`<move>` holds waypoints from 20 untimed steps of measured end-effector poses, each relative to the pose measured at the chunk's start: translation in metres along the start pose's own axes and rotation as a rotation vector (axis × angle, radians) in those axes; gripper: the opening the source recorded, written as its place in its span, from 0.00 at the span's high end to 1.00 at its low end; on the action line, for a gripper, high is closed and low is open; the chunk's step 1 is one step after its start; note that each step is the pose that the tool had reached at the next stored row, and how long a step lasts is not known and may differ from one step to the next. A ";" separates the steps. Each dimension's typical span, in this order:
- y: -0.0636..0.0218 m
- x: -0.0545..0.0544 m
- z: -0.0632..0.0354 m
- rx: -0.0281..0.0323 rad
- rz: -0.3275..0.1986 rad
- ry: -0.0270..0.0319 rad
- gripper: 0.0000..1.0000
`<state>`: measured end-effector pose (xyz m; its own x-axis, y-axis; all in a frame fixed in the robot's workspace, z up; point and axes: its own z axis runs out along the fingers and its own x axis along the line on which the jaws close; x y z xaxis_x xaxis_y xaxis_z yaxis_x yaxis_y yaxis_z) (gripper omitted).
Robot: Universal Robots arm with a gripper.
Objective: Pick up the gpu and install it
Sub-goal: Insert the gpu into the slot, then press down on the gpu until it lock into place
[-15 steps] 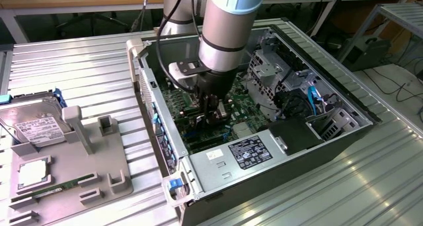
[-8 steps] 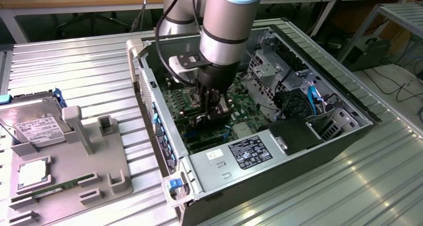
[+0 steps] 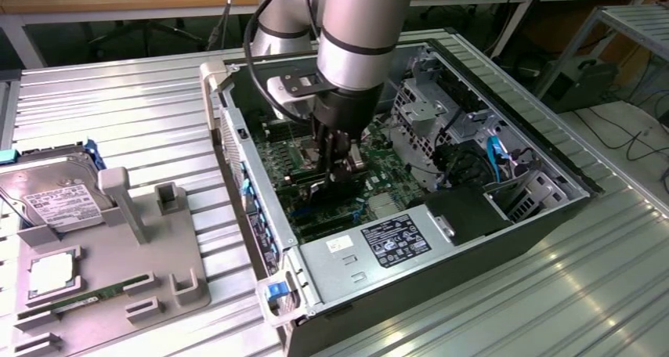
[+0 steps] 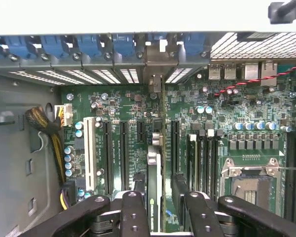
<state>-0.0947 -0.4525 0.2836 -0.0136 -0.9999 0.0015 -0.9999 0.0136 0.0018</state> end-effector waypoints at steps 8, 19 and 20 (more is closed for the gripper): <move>0.0001 0.000 -0.0015 0.0003 0.000 0.0001 0.89; 0.0006 0.000 -0.0016 0.0002 0.000 0.0002 0.89; 0.0027 0.000 -0.0016 0.0002 -0.001 0.0001 0.89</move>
<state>-0.0974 -0.4525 0.2852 -0.0129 -0.9999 0.0016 -0.9999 0.0129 0.0016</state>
